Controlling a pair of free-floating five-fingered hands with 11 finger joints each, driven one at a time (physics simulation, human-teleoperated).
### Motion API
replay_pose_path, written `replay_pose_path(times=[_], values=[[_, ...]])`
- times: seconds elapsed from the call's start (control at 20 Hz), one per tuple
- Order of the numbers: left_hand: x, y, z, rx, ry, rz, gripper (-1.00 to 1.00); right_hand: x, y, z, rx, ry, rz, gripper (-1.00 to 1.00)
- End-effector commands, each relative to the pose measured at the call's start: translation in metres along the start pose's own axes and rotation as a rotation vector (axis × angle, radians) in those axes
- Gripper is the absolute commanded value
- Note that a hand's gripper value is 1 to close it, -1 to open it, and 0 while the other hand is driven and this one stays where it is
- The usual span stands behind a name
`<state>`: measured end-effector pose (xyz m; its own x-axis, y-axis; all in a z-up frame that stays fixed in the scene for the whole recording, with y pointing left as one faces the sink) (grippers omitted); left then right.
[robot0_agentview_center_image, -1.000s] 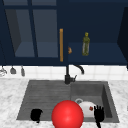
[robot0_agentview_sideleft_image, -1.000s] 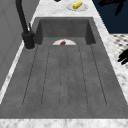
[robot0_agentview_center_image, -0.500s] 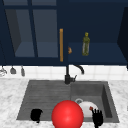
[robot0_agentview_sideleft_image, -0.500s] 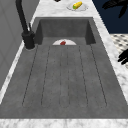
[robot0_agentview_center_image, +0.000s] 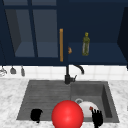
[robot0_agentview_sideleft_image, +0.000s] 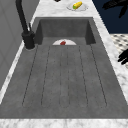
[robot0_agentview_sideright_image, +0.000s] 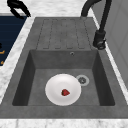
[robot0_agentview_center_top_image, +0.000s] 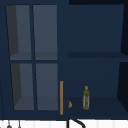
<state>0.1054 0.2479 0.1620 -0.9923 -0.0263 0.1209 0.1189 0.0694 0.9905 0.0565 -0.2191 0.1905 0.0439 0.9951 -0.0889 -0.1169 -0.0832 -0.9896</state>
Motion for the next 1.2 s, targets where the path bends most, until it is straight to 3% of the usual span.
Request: replay_pose_path(times=[0.0,0.35,0.4,0.55,0.8,1.05,1.1,1.15], values=[[0.000,0.000,0.000,0.000,0.000,0.000,0.00,0.000,0.000,0.000,0.000,0.000,0.000,-1.00],[0.000,0.000,0.000,0.000,0.000,0.000,0.00,0.000,0.000,0.002,0.000,0.000,-0.001,-1.00],[0.000,0.000,0.000,0.000,0.000,-0.001,-1.00,0.000,0.000,0.002,0.000,0.000,-0.001,0.00],[0.001,0.005,-0.001,0.010,0.001,-0.014,-1.00,0.000,-0.001,0.002,-0.010,-0.002,0.007,0.00],[-0.005,0.022,0.001,-0.005,-0.042,0.016,-1.00,0.000,-0.001,0.002,-0.017,0.000,0.001,0.00],[0.001,0.042,-0.002,-0.055,-0.044,0.019,-1.00,0.000,-0.001,0.002,-0.020,0.001,-0.002,0.00],[0.000,0.044,-0.002,-0.058,-0.009,0.035,-1.00,0.000,0.000,0.002,-0.021,0.001,-0.003,0.00],[0.004,0.051,-0.005,-0.072,-0.008,0.025,-1.00,0.000,0.000,0.002,-0.021,0.001,-0.003,0.00]])
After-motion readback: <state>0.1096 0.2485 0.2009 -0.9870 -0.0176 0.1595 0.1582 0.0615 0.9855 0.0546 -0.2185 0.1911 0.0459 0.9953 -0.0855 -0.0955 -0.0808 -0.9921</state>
